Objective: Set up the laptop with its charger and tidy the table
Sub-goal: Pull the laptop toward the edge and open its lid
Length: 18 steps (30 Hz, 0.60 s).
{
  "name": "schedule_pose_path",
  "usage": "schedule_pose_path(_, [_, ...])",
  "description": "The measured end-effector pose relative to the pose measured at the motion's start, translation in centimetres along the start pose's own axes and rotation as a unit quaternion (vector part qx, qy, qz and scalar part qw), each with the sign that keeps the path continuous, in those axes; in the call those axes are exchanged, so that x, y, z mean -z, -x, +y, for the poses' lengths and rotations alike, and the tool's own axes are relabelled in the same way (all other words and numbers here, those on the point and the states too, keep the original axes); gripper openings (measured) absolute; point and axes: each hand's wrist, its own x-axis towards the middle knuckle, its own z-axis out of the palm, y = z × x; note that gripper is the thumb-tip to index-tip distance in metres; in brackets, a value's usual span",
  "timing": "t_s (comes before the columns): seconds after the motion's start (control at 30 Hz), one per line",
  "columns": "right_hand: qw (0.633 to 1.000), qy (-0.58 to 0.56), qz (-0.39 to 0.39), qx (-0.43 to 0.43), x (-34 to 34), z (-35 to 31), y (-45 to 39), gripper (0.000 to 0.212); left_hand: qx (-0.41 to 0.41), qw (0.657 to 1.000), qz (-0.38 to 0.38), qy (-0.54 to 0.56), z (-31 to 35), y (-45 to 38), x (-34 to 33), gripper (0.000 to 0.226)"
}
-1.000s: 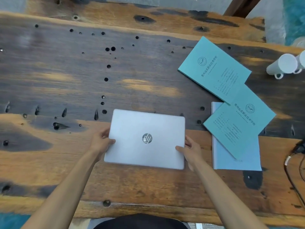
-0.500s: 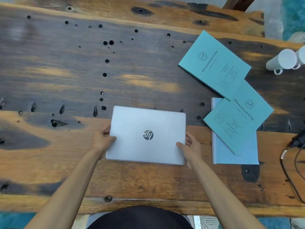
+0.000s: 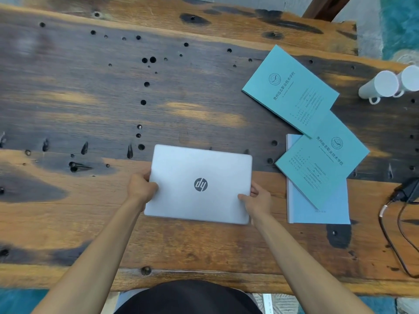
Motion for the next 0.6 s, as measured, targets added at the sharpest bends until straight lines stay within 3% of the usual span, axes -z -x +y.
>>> schedule_pose_path(0.37, [0.999,0.044,0.007,0.021,0.3,0.3,-0.1,0.052,-0.02,1.0,-0.014,-0.011,-0.7,-0.1,0.6,0.046])
schedule_pose_path(0.6, [0.99,0.114,-0.045,0.071,1.1,-0.2,0.8,0.063,-0.041,0.994,-0.044,0.094,-2.6,1.8,1.4,0.058])
